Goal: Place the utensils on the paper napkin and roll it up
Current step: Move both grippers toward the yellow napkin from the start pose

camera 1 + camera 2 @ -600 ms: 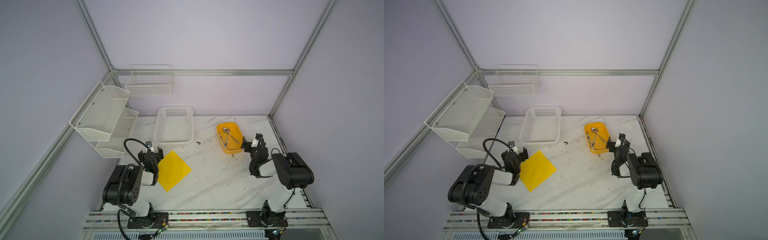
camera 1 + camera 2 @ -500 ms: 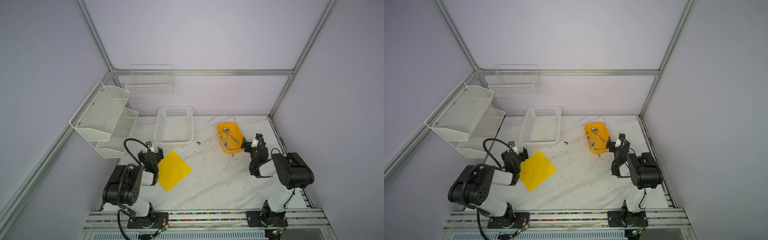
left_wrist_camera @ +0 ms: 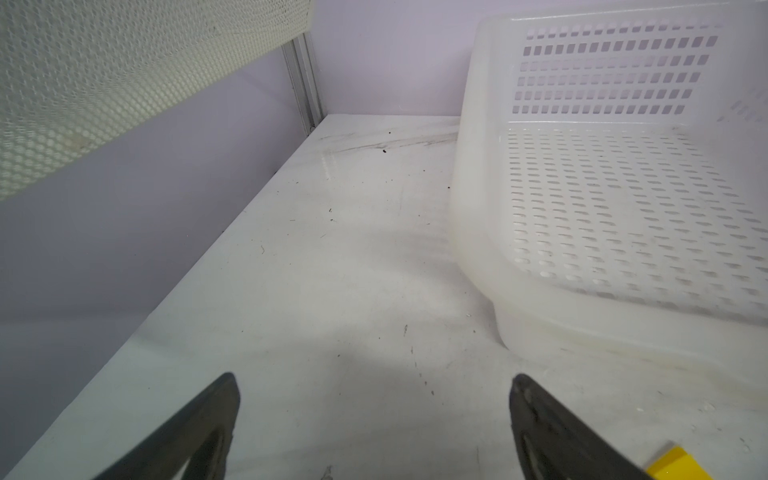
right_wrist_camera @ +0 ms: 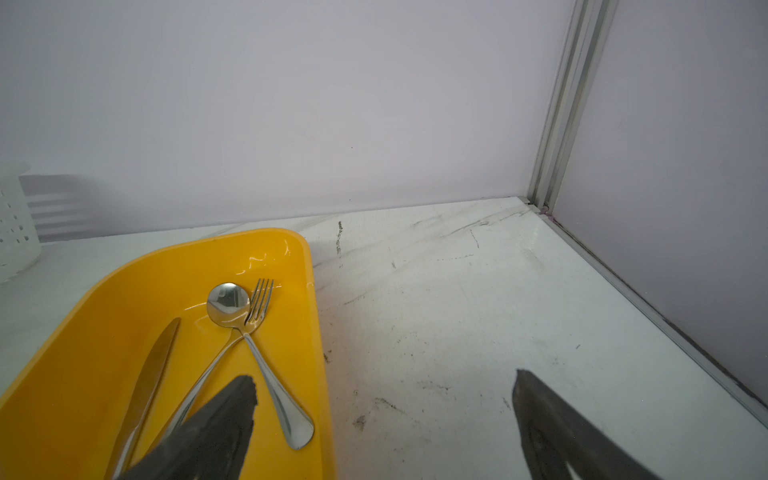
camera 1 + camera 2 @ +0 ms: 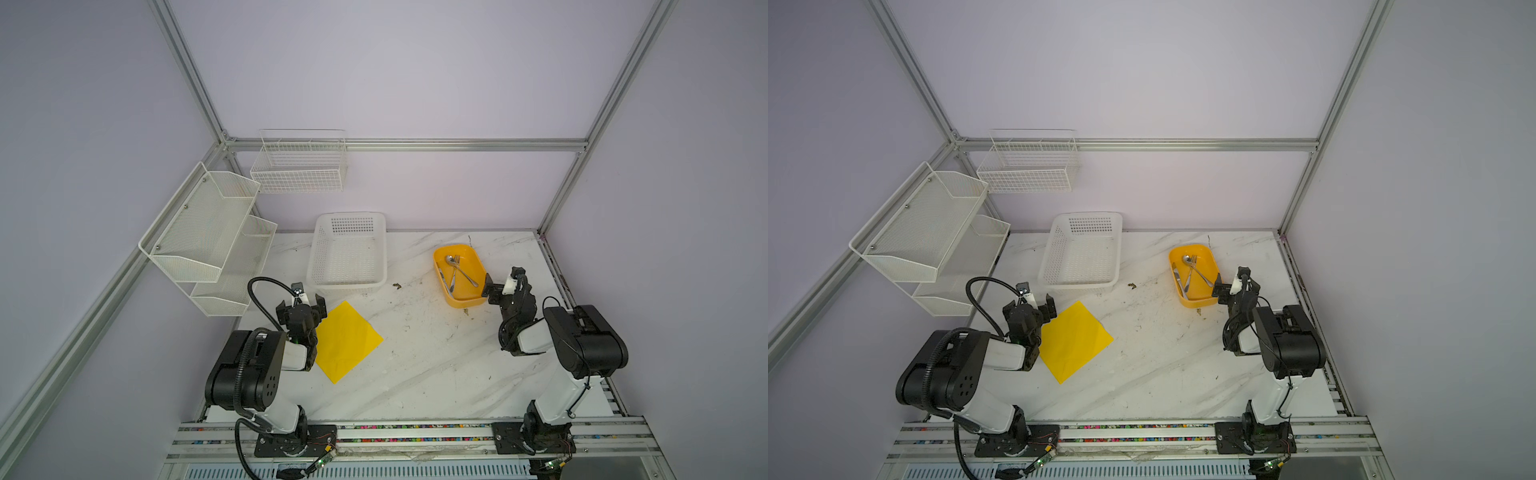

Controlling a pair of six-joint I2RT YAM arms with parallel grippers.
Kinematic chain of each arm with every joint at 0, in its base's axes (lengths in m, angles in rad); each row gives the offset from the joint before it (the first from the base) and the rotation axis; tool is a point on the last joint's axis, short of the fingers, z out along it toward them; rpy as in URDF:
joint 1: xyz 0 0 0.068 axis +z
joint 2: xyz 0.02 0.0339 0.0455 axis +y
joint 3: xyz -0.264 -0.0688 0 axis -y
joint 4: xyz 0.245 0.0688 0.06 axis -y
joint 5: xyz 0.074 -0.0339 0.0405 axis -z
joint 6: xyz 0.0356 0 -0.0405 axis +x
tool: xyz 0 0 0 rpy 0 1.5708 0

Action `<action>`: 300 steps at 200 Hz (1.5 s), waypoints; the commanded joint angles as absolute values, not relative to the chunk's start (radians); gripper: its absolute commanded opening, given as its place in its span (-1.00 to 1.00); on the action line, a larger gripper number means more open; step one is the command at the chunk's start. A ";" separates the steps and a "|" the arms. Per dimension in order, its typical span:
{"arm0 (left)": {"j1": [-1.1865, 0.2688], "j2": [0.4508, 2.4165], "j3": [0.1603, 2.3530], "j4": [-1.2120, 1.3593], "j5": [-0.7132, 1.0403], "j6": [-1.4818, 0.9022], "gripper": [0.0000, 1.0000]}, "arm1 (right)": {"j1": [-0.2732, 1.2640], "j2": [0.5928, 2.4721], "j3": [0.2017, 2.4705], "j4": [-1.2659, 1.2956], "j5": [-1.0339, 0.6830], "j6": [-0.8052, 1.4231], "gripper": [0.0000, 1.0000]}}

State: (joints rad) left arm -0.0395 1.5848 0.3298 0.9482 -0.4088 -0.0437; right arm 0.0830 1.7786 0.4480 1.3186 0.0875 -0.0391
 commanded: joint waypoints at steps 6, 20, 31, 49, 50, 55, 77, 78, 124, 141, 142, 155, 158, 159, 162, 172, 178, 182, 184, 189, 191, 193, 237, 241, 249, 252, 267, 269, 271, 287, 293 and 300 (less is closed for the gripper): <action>-0.034 1.577 0.364 0.986 -0.425 -0.060 0.99 | 0.077 1.781 0.468 1.330 0.079 -0.060 0.95; -0.034 1.577 0.364 0.987 -0.425 -0.060 0.99 | 0.077 1.781 0.469 1.329 0.080 -0.060 0.95; -0.035 1.575 0.364 0.987 -0.425 -0.060 0.99 | 0.076 1.781 0.468 1.329 0.080 -0.060 0.95; -0.034 1.574 0.357 0.995 -0.405 -0.058 0.99 | 0.077 1.776 0.460 1.339 0.077 -0.065 0.95; -0.035 1.574 0.357 0.996 -0.401 -0.057 0.99 | 0.077 1.776 0.459 1.340 0.077 -0.066 0.95; -0.034 1.574 0.352 1.007 -0.382 -0.047 0.99 | 0.077 1.777 0.455 1.347 0.075 -0.068 0.95; -0.038 1.565 0.297 1.102 -0.363 -0.030 0.99 | 0.077 1.777 0.454 1.351 0.069 -0.068 0.95; -0.038 1.565 0.294 1.107 -0.364 -0.030 0.99 | 0.077 1.776 0.452 1.353 0.068 -0.068 0.95; -0.038 1.463 0.208 1.192 -0.392 -0.036 0.99 | 0.077 1.707 0.436 1.328 0.101 -0.028 0.95; -0.038 1.300 0.227 1.006 -0.414 -0.065 0.99 | 0.076 1.610 0.498 1.114 0.101 -0.002 0.95; -0.038 1.291 0.229 0.999 -0.414 -0.068 0.99 | 0.077 1.602 0.503 1.097 0.102 -0.001 0.95; -0.038 1.165 0.272 0.790 -0.428 -0.124 0.99 | 0.077 1.531 0.574 0.897 0.120 0.045 0.95; -0.038 1.142 0.289 0.730 -0.431 -0.144 0.99 | 0.077 1.517 0.589 0.854 0.120 0.058 0.95; -0.038 1.132 0.295 0.718 -0.429 -0.153 0.99 | 0.077 1.512 0.594 0.842 0.121 0.063 0.95; -0.038 1.104 0.311 0.647 -0.430 -0.178 0.99 | 0.077 1.499 0.610 0.803 0.128 0.068 0.95; -0.038 1.029 0.370 0.453 -0.389 -0.262 0.94 | 0.077 1.458 0.659 0.683 0.141 0.133 0.95; -0.038 0.997 0.401 0.363 -0.351 -0.294 0.89 | 0.077 1.433 0.697 0.588 0.150 0.190 0.95; -0.038 0.980 0.415 0.320 -0.309 -0.302 0.87 | 0.077 1.420 0.724 0.521 0.150 0.230 0.95; -0.038 0.973 0.423 0.304 -0.295 -0.304 0.85 | 0.076 1.414 0.737 0.490 0.148 0.248 0.95; -0.038 0.958 0.434 0.271 -0.247 -0.308 0.84 | 0.075 1.402 0.771 0.423 0.135 0.282 0.95; -0.038 0.954 0.436 0.262 -0.230 -0.308 0.82 | 0.075 1.396 0.782 0.400 0.125 0.291 0.95; -0.038 0.949 0.438 0.253 -0.212 -0.312 0.81 | 0.074 1.393 0.793 0.377 0.105 0.299 0.95; -0.040 0.966 0.502 0.033 0.181 -0.510 0.49 | 0.074 1.302 0.837 0.296 -0.441 0.319 0.95; -0.039 0.975 0.507 0.012 0.205 -0.522 0.45 | 0.074 1.302 0.839 0.294 -0.478 0.330 0.95; -0.041 0.995 0.514 -0.017 0.244 -0.548 0.39 | 0.073 1.308 0.845 0.286 -0.544 0.354 0.95; -0.041 1.003 0.514 -0.026 0.258 -0.553 0.36 | 0.073 1.311 0.850 0.281 -0.567 0.360 0.95; -0.054 1.042 0.514 -0.053 0.301 -0.587 0.26 | 0.074 1.329 0.860 0.274 -0.673 0.383 0.95; -0.056 1.048 0.514 -0.053 0.306 -0.589 0.26 | 0.074 1.332 0.861 0.275 -0.684 0.389 0.95; -0.059 1.054 0.513 -0.055 0.313 -0.588 0.25 | 0.074 1.335 0.862 0.275 -0.689 0.393 0.95; -0.087 1.104 0.529 -0.090 0.321 -0.575 0.21 | 0.075 1.349 0.870 0.254 -0.735 0.399 0.95; -0.100 1.123 0.540 -0.110 0.311 -0.570 0.20 | 0.076 1.350 0.870 0.250 -0.747 0.399 0.95; -0.110 1.143 0.551 -0.131 0.302 -0.558 0.19 | 0.077 1.348 0.866 0.254 -0.756 0.406 0.95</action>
